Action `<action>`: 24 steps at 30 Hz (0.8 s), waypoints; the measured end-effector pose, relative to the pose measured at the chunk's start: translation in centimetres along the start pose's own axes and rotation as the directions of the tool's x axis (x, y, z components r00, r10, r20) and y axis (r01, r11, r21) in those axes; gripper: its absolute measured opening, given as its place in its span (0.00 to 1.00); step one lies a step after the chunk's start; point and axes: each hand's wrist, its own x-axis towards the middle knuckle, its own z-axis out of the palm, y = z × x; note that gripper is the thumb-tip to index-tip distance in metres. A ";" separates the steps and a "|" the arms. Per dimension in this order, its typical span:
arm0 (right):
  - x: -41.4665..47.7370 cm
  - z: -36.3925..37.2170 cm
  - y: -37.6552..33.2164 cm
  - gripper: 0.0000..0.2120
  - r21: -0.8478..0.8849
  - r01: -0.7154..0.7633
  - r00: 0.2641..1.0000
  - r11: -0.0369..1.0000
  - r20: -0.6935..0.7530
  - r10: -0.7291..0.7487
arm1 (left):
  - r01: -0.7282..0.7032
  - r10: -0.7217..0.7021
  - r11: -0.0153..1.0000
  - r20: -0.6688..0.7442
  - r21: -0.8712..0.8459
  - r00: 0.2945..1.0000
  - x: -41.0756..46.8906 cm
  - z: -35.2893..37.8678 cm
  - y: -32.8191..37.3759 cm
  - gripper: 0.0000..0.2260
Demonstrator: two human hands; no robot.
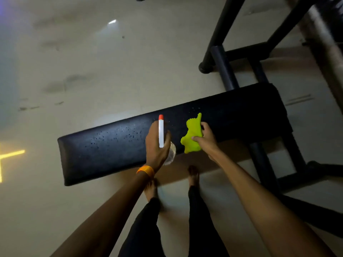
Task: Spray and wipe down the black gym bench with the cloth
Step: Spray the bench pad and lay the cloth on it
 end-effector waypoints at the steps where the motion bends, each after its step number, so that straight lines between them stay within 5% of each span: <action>1: 1.6 0.4 0.2 0.31 -0.004 0.013 0.999 1.000 0.038 -0.013 | 0.014 -0.014 1.000 -0.038 0.007 0.999 0.5 0.8 -0.9 0.10; 8: 10.5 0.3 2.6 0.33 0.027 -0.002 0.976 1.000 0.216 -0.004 | 0.082 -0.083 0.997 -0.265 -0.013 0.961 2.2 4.4 -5.9 0.07; 14: 15.0 -1.0 6.8 0.34 -0.052 -0.062 0.992 0.997 0.102 0.067 | 0.097 -0.098 0.995 -0.265 -0.016 0.959 1.7 6.2 -9.2 0.08; 19: 14.1 0.2 6.6 0.33 -0.265 0.075 0.997 0.961 0.048 -0.064 | 0.098 -0.099 0.995 -0.282 -0.015 0.954 0.6 5.7 -9.4 0.07; 24: 11.2 2.7 4.2 0.33 -0.710 0.142 0.956 0.690 -0.082 -0.281 | 0.129 -0.125 0.992 -0.343 -0.011 0.931 -0.5 3.0 -10.3 0.06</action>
